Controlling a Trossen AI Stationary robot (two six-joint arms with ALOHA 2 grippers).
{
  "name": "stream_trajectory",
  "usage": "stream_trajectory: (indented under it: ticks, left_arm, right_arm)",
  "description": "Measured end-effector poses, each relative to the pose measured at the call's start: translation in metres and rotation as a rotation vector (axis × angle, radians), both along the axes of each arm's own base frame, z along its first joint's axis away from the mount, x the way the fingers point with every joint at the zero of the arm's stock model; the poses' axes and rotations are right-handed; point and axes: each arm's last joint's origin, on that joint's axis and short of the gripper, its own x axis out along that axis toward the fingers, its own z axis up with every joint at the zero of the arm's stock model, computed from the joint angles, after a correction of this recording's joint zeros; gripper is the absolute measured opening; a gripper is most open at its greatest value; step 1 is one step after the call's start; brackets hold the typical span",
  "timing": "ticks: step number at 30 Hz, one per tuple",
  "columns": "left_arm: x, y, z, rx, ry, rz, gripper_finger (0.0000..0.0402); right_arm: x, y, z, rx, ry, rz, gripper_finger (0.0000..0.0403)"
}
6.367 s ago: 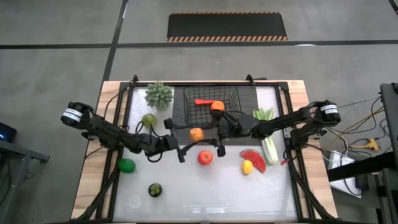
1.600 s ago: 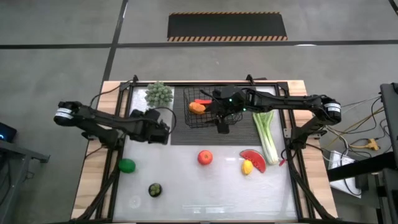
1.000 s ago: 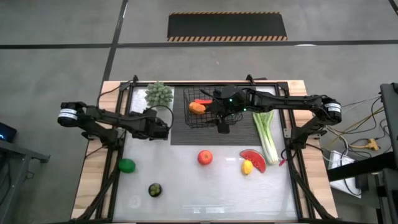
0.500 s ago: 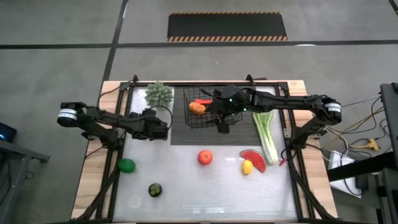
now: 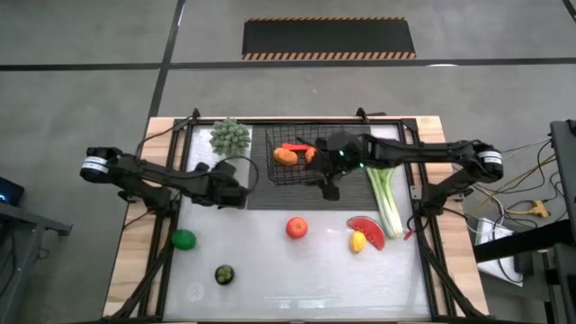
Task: Build produce basket
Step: Put the green pear into the black wire basket
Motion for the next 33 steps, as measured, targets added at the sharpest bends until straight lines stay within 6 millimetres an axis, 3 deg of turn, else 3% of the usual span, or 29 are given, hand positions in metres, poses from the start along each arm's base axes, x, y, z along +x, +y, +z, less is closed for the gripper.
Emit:
stream_trajectory:
  ticks: [7,12,19,24,33]
  left_arm:
    - [0.029,-0.03,0.059,-0.07,-0.008,-0.415,0.0146]
    - [0.049,-0.04,0.102,-0.02,-0.076,-0.713,0.015]
    - [0.075,-0.021,0.139,0.208,-0.237,-0.911,0.0151]
    - [0.087,0.01,0.141,0.236,-0.293,-0.919,0.0147]
    - [0.128,0.066,0.118,0.125,-0.28,-0.878,0.0146]
  right_arm:
    - [-0.038,0.031,-0.02,0.037,-0.118,0.052,0.0233]
    - [-0.058,0.043,-0.027,0.071,-0.209,0.072,0.0233]
    - [-0.076,0.053,-0.027,0.096,-0.284,0.1,0.0233]
    - [-0.08,0.058,-0.027,0.115,-0.305,0.111,0.0233]
    - [-0.08,0.058,-0.03,0.11,-0.295,0.077,0.0233]
